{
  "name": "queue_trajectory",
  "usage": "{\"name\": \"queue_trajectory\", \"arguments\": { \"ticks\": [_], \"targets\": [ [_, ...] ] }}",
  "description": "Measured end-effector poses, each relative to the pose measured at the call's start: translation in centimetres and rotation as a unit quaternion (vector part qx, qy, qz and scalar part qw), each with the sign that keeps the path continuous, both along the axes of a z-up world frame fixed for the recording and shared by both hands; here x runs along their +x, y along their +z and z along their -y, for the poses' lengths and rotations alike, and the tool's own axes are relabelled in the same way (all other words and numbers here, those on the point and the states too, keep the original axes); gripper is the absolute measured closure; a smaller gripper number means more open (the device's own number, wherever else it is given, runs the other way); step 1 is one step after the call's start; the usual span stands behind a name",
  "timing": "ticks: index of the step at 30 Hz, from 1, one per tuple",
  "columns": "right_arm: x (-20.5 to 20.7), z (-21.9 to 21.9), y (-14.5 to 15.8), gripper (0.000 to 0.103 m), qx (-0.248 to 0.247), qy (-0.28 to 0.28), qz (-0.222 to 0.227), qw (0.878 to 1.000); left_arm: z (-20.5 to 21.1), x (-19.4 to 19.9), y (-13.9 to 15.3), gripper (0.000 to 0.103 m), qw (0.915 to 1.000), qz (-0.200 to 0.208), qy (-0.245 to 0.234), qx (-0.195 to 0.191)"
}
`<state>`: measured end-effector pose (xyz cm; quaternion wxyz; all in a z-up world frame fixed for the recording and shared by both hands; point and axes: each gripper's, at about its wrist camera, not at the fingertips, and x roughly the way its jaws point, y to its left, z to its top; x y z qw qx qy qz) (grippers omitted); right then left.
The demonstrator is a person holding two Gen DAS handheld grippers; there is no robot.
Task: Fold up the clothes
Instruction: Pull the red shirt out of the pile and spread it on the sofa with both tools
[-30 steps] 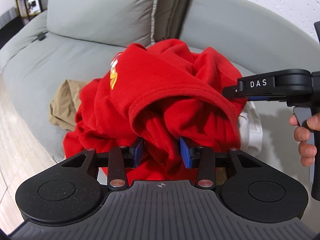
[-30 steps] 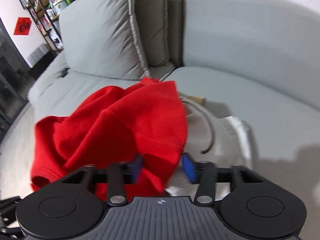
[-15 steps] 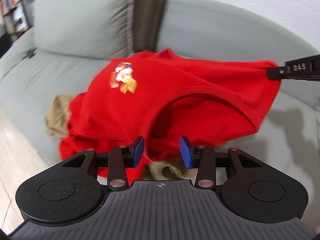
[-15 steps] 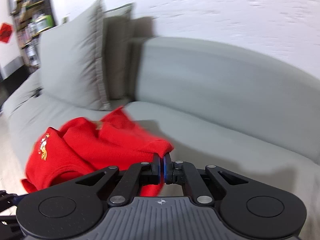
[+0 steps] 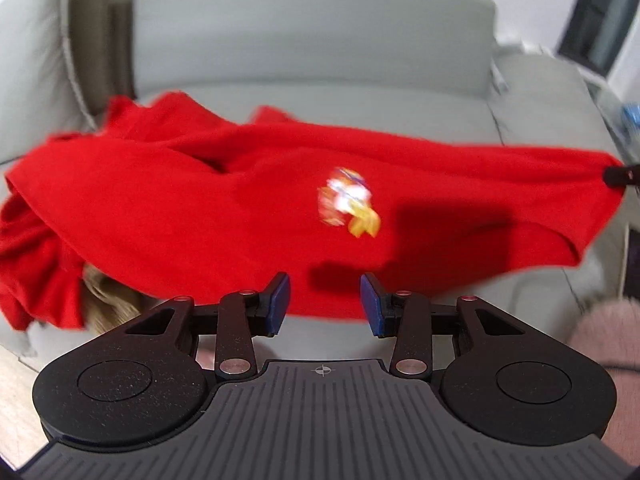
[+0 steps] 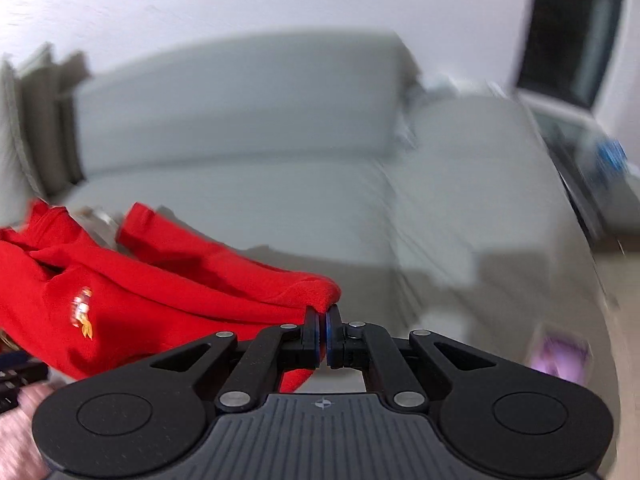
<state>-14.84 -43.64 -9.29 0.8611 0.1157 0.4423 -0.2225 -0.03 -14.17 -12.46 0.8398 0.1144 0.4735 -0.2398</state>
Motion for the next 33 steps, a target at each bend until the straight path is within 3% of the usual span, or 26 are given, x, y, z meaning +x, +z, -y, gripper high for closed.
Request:
{"name": "queue_trajectory", "arguments": {
  "ticks": [5,11,18,20,21,27,30,33],
  "targets": [
    [-1.7,-1.4,-5.4,0.099,0.005,0.01,-0.046,0.999,2.0,-1.9,-2.0,0.058,0.9988,-0.016,-0.025,0.04],
    [0.1,-2.6,-7.6,0.097,-0.005,0.027,-0.056,0.998,1.3,-2.0,-2.1,0.056,0.9984,-0.016,-0.006,0.053],
    [0.9,-1.8,-7.7,0.088,-0.027,0.033,-0.077,0.996,-1.5,-0.5,-3.0,0.056,0.9972,-0.042,0.048,0.04],
    [0.9,-1.8,-7.8,0.067,-0.037,0.035,-0.085,0.995,-2.3,-0.1,-3.3,0.055,0.9964,-0.051,0.058,0.034],
    [0.7,-1.9,-7.7,0.062,-0.046,0.035,-0.087,0.995,-2.5,0.0,-3.4,0.055,0.9962,-0.054,0.062,0.031],
    [-0.5,-2.5,-6.6,0.058,-0.093,0.031,-0.088,0.991,-4.8,0.9,-3.6,0.053,0.9926,-0.059,0.101,0.033],
    [-1.2,-2.7,-5.9,0.057,-0.072,0.025,-0.068,0.995,-6.2,1.6,-4.0,0.053,0.9897,-0.069,0.122,0.03],
    [-1.7,-2.5,-5.6,0.057,-0.007,0.018,-0.036,0.999,-7.4,1.8,-4.6,0.054,0.9856,-0.092,0.142,0.005]
  ]
}}
